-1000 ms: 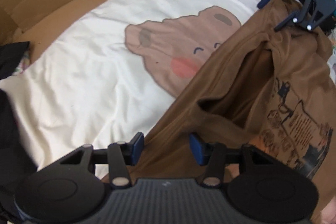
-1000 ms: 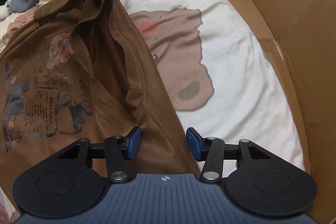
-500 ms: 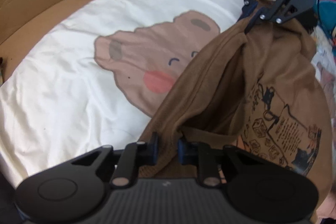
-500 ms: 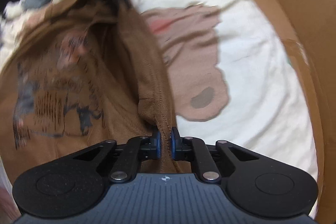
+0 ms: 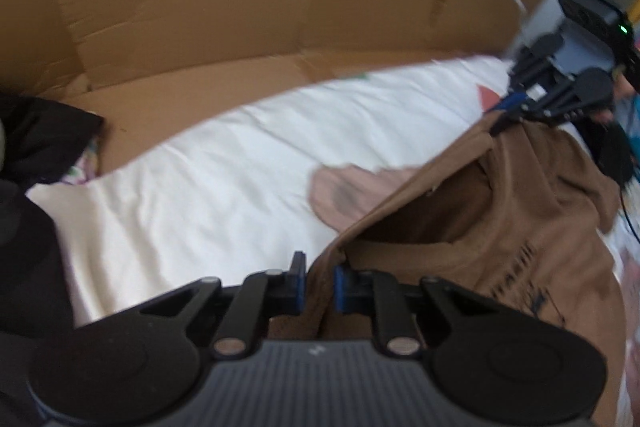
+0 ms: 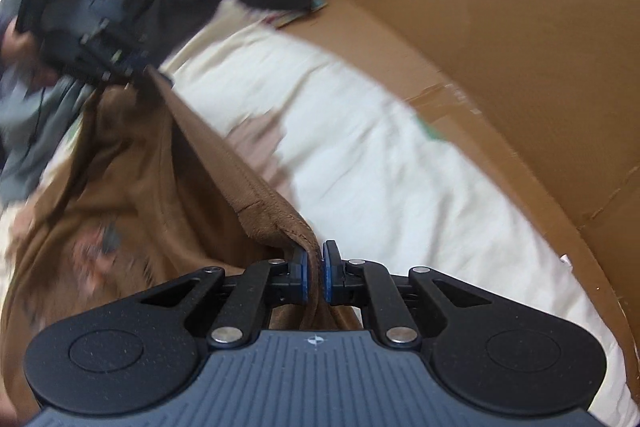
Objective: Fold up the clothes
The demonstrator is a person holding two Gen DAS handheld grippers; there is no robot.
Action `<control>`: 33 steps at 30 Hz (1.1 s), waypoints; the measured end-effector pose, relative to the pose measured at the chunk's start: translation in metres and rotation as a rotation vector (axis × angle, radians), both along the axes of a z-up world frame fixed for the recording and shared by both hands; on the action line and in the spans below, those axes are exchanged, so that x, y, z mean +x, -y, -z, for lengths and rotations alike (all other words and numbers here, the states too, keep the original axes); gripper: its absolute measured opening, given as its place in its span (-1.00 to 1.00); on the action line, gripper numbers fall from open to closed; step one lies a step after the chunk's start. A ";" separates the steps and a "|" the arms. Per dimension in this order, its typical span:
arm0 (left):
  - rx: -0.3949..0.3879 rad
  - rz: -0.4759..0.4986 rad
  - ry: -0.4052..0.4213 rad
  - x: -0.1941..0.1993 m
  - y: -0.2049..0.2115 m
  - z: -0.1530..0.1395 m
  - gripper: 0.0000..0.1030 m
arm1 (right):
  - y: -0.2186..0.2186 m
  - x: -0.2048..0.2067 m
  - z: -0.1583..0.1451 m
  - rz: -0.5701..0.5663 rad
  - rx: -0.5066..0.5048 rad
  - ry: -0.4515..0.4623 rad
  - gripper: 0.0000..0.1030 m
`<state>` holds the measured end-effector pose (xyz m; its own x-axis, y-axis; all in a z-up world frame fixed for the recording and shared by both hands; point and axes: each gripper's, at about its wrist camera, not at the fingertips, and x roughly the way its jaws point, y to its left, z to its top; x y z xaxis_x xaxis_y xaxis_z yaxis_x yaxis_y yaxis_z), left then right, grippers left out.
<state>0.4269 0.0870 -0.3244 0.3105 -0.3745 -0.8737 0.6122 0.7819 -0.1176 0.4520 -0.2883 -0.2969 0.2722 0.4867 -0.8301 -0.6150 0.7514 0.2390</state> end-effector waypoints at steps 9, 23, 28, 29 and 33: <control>0.030 -0.082 0.002 0.018 0.000 0.028 -0.57 | -0.015 0.025 0.023 0.078 -0.057 -0.003 -0.85; 0.091 0.004 -0.004 0.003 -0.016 0.034 -0.34 | -0.050 0.023 0.032 -0.239 -0.282 0.172 -0.27; 0.090 -0.006 -0.008 0.009 -0.007 0.045 -0.34 | -0.068 0.021 0.036 -0.349 -0.300 0.202 -0.73; 0.090 -0.013 -0.009 0.011 -0.007 0.047 -0.34 | -0.071 0.022 0.036 -0.363 -0.299 0.201 -0.78; 0.065 -0.058 -0.023 0.021 -0.010 0.052 -0.34 | -0.065 0.040 0.035 -0.235 -0.241 0.145 -0.81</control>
